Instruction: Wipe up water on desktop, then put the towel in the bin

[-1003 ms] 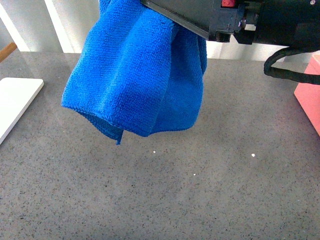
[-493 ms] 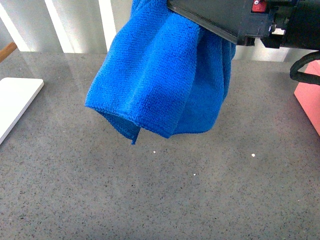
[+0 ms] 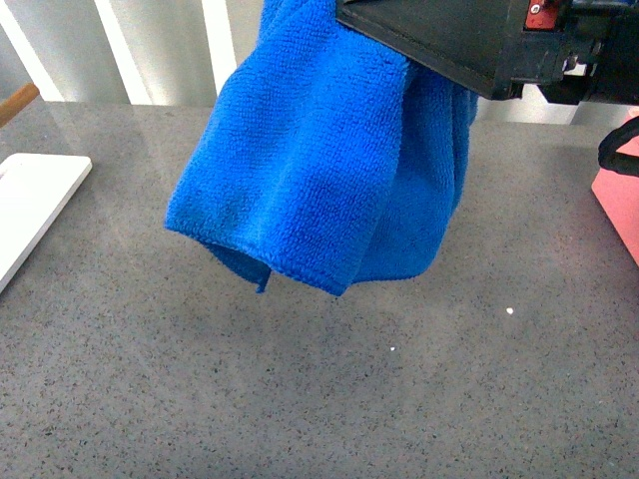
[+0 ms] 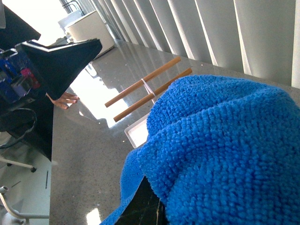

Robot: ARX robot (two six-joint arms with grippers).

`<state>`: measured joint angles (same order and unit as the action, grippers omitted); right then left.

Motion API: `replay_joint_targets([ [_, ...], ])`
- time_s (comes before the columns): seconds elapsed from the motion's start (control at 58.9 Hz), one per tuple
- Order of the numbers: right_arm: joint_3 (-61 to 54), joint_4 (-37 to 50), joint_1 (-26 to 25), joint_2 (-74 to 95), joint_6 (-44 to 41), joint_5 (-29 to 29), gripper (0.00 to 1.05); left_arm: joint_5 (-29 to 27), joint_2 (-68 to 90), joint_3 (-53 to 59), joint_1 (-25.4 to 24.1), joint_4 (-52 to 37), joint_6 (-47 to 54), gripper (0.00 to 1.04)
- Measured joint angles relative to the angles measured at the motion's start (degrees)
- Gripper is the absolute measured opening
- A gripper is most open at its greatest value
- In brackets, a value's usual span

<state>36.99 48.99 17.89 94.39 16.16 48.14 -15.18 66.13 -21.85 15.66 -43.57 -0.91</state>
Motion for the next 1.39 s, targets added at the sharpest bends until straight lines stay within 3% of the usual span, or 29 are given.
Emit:
replay_joint_targets([
  [0.102,-0.33,-0.48,-0.24,-0.35,-0.33,0.02,0.05,2.36,-3.80,4.09,-2.19,-0.31,0.09,0.04],
  [0.663,-1.44,-3.67,-0.22,-2.73,-2.47,0.20,0.05,9.88,-22.36,16.55,-10.23,5.62,0.46,0.03],
  [0.731,-1.62,-3.76,-0.24,-3.04,-2.73,0.24,0.05,14.16,-24.94,17.44,-13.29,7.34,0.48,0.03],
  [0.816,-1.66,-3.91,-0.24,-3.23,-2.91,0.28,0.05,14.78,-27.63,18.21,-15.08,9.18,0.46,0.03],
  [1.037,-1.73,-3.91,-0.33,-3.69,-2.93,0.15,0.05,15.17,-32.46,20.57,-15.54,10.36,0.50,0.03],
  [1.393,-2.27,-5.20,-1.18,-4.74,-3.91,0.00,0.05,15.17,-44.30,20.57,-15.54,21.64,0.50,0.03],
])
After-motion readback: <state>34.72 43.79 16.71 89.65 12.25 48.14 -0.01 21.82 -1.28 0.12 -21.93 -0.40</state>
